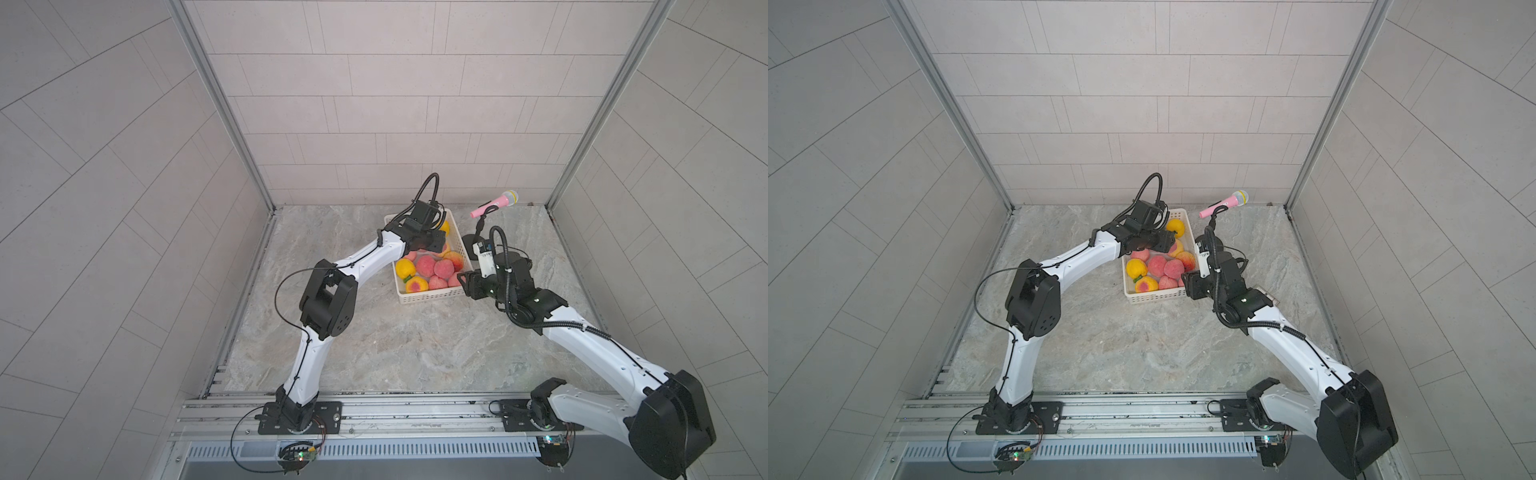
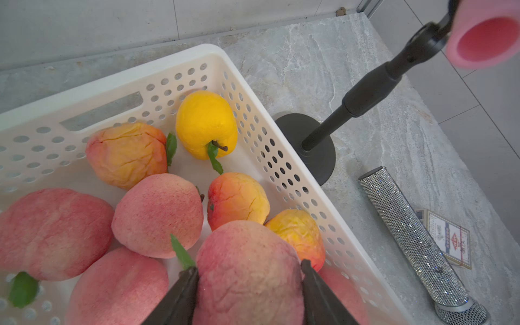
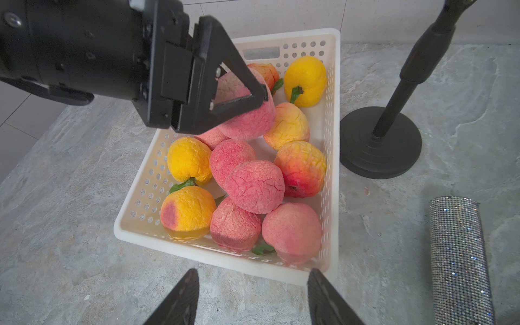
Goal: Put the peaches into the basket
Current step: Place the peach in the basket.
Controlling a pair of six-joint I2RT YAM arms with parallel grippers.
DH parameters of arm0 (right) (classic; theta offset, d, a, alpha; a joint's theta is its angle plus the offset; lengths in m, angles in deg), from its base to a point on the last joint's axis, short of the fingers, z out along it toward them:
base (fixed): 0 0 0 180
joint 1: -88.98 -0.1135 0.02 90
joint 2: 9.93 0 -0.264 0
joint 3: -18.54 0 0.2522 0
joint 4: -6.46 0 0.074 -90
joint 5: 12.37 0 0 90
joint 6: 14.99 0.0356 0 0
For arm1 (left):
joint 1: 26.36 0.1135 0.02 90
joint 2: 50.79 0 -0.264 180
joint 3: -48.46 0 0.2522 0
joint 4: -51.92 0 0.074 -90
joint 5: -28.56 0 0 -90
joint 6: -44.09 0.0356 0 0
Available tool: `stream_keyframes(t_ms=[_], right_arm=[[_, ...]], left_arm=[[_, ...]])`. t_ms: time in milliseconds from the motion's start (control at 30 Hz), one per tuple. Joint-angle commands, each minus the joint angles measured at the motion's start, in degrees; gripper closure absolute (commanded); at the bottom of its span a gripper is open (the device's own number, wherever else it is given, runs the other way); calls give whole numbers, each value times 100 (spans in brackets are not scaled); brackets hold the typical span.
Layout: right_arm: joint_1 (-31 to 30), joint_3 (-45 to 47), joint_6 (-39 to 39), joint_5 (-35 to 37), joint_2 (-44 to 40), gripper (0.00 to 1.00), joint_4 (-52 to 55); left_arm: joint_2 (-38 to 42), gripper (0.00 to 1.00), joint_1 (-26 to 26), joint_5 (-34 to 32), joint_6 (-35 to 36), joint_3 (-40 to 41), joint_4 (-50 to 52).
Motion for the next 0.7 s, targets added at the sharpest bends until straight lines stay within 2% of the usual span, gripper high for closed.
stream_keyframes(t_ms=[0, 333, 500, 667], right_arm=[[0, -71, 35, 69, -75, 37, 28], [14, -62, 39, 78, -47, 37, 14], [7, -53, 42, 73, -14, 37, 7], [8, -59, 55, 69, 30, 37, -1]], left_arm=[[-202, 42, -5, -162, 145, -144, -100], [-365, 42, 0, -398, 259, -120, -12], [-455, 34, -3, -387, 301, -138, 17], [-586, 32, -4, -429, 282, -231, 89]])
